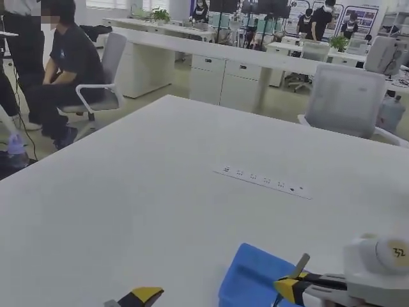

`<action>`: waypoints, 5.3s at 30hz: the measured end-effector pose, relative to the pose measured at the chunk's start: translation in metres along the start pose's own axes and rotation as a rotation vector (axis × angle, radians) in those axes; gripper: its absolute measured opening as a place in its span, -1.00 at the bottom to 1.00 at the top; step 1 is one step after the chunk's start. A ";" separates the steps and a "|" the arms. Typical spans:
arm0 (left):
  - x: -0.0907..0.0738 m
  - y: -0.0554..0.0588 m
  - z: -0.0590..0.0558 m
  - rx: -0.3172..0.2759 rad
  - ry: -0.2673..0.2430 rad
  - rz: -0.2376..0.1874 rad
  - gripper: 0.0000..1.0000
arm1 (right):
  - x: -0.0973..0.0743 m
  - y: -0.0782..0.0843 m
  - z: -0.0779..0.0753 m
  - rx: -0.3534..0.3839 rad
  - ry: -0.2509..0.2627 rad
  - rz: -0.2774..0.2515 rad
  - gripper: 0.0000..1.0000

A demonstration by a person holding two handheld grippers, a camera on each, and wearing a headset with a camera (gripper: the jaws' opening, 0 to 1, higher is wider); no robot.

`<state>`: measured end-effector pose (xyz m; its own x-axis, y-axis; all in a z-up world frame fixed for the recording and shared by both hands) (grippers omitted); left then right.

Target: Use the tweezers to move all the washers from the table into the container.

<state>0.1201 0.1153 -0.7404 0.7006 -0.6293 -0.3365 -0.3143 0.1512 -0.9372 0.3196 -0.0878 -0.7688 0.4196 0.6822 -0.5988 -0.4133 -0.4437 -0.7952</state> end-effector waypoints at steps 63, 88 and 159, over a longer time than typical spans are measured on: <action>0.001 0.001 -0.001 0.006 0.015 0.013 0.52 | -0.049 0.056 0.077 0.137 -0.099 -0.065 -0.92; 0.001 0.001 -0.001 0.009 0.017 0.020 0.51 | -0.046 0.061 0.090 -0.013 -0.108 -0.021 -0.92; 0.001 0.004 0.002 -0.001 -0.002 0.035 0.45 | -0.045 -0.014 0.037 0.014 0.058 -0.208 -0.94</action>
<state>0.1213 0.1168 -0.7446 0.6902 -0.6223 -0.3694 -0.3397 0.1721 -0.9246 0.2768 -0.0904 -0.7269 0.5430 0.7234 -0.4264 -0.3240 -0.2880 -0.9012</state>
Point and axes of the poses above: the centre of the closed fingertips' face, and the gripper's own axes: x roughly forward along the fingers, z roughly to its left, y roughly out of its underside, the point moved 10 cm from there along -x, roughly backward along the fingers, and after that the axes turned 10 degrees about y, right-handed, at the moved point
